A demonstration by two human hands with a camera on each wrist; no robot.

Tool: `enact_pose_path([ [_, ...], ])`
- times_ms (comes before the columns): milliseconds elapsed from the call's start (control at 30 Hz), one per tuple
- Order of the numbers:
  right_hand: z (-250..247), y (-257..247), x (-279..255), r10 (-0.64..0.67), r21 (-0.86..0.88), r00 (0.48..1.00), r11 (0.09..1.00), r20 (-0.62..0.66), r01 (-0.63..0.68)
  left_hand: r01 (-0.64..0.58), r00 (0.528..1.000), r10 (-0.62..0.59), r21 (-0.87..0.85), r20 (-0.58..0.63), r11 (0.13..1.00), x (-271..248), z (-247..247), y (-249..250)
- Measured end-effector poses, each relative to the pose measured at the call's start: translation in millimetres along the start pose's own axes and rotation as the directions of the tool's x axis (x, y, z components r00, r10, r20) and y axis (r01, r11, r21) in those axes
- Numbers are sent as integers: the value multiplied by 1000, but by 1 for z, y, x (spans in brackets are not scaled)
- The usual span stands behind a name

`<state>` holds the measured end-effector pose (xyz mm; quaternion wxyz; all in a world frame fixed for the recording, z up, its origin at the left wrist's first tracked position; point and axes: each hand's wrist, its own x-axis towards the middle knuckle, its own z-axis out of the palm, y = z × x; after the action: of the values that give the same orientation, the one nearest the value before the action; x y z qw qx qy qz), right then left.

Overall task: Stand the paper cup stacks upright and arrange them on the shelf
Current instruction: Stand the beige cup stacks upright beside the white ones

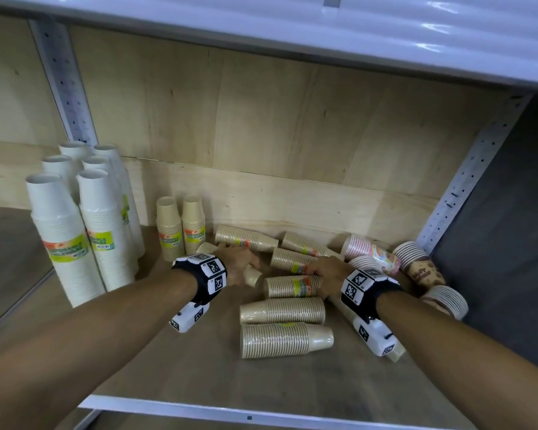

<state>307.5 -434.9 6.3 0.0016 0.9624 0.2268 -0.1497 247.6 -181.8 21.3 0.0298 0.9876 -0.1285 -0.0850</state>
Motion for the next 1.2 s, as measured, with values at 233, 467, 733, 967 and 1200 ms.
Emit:
enact_pose_path([
  [233,-32,-21,-25,2,13,1000,1000,17,-3,16,1000,-18,-101,-22,995,-4,-9,1],
  [467,-66,-44,-28,-9,-13,998,1000,-69,8,39,989,-63,-171,-137,984,-9,-39,-4],
  [733,-97,-83,-27,-60,37,991,997,-121,65,73,970,-146,-336,-197,939,-18,-65,-14],
  [967,-99,-105,-22,-85,109,983,989,-160,103,85,955,-199,-442,-219,893,-24,-71,-14],
  [1200,-99,-119,-17,-108,97,983,988,-149,123,107,956,-225,-494,-187,863,-25,-66,-12],
])
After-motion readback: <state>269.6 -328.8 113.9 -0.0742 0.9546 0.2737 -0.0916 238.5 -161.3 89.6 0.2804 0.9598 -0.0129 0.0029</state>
